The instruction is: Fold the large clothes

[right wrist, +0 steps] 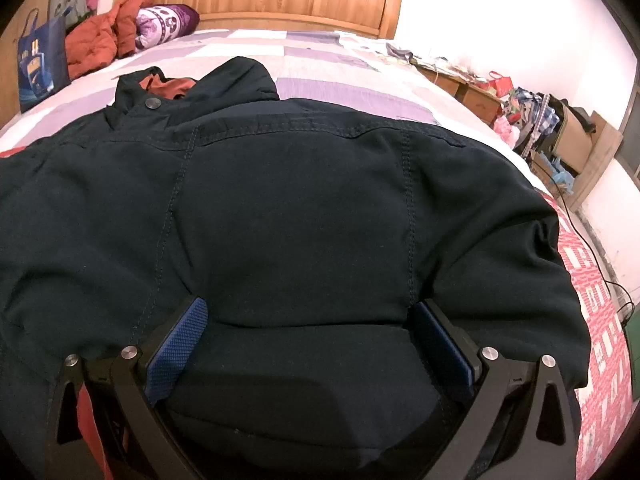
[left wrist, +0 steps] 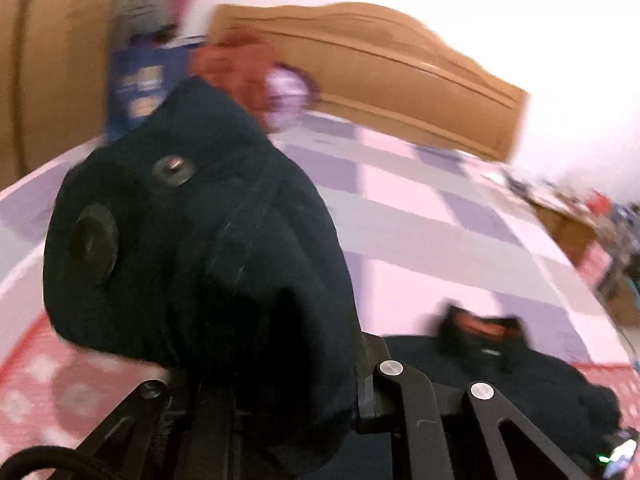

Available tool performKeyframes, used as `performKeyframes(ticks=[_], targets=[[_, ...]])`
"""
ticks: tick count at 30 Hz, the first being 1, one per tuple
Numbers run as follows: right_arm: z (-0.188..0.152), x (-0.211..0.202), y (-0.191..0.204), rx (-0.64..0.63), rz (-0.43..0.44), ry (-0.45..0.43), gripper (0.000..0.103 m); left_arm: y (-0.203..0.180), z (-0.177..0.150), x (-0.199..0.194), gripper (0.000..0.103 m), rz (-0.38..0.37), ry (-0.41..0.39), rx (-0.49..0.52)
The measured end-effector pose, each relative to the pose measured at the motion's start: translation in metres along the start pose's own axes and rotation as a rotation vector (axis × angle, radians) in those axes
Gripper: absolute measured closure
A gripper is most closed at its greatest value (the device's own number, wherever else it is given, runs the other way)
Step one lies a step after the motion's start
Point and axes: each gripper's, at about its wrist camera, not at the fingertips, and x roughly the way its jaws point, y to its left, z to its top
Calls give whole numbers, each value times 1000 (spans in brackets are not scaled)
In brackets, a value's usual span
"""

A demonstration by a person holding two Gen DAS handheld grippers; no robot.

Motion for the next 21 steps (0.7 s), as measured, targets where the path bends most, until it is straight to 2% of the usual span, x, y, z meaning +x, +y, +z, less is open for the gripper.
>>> performKeyframes(ticks=[6,8,11,14,17,18,19,21], targets=[[19,-11,-11,-11,55,65,0,-143,-45,42,87,-157,97,95],[27,-31,-25,-19,59,34,0,-193,-70,60,87,-197,149,151],[33,-62,-55,-2,63,-36,0,-247,-113,96,87,-215,259,210],[30,-82,-94,37,54,-55,0,-279,-156,122,86,-153,318,281],[15,-91,-129,57,38,-27,0,-301,-184,120,75,-95,304,387],[10,-91,-138,66,35,-16,0,-306,-189,117,63,-91,301,413],[3,-92,-147,77,30,0,0,-313,-194,114,55,-105,303,436],[-8,-93,-159,94,19,20,0,-324,-200,105,53,-125,289,480]])
